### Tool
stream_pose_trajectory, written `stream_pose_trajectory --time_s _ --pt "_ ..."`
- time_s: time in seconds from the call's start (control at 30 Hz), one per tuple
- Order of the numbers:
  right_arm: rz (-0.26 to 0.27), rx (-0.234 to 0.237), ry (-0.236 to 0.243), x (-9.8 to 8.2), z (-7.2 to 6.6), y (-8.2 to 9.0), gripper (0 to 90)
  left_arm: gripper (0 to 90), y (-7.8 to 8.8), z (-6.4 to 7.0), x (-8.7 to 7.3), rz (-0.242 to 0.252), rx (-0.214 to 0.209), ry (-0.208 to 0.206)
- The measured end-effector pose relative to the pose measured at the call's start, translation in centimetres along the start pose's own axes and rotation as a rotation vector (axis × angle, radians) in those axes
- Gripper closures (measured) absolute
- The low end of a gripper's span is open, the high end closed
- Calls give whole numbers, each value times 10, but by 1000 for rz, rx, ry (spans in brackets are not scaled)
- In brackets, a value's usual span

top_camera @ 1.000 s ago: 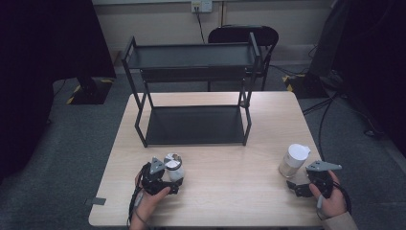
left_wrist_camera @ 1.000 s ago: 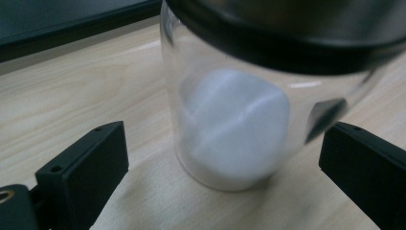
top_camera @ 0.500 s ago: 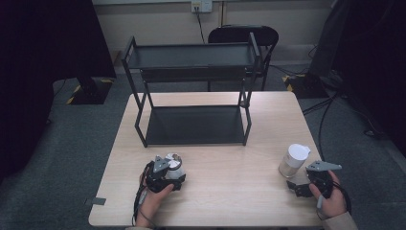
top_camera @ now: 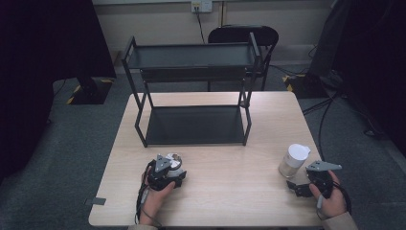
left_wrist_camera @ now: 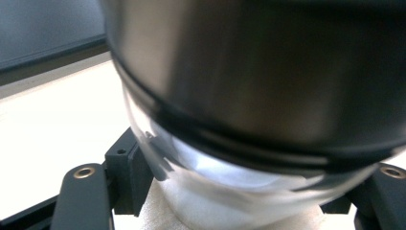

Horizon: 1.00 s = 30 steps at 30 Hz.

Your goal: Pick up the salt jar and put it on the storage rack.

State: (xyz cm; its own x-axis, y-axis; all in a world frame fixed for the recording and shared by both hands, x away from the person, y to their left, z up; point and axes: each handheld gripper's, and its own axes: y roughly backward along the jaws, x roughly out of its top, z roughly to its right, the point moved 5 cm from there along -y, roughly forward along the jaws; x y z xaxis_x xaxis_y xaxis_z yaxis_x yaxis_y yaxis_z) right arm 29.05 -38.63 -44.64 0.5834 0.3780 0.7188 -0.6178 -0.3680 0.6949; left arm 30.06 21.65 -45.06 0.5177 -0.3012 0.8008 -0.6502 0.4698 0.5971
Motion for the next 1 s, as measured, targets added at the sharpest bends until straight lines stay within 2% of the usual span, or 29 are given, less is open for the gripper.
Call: stream_pose_trajectory --time_s 0.03,0.17,0.33,0.6,0.77,1.0 --pt "0 0 0 0 0 0 0 298 0 0 1 -5 2 -14" --pt "0 0 0 0 0 0 0 303 0 1 1 -4 5 -23" --pt "0 0 0 0 0 0 0 306 0 2 1 -4 9 -15" --pt "0 0 0 0 0 0 0 308 -1 0 6 -9 -6 -3" --pt "0 0 0 0 0 0 0 308 -2 -1 12 -8 -19 10" --pt "0 0 0 0 0 0 0 308 -1 -2 25 -22 -25 -7"
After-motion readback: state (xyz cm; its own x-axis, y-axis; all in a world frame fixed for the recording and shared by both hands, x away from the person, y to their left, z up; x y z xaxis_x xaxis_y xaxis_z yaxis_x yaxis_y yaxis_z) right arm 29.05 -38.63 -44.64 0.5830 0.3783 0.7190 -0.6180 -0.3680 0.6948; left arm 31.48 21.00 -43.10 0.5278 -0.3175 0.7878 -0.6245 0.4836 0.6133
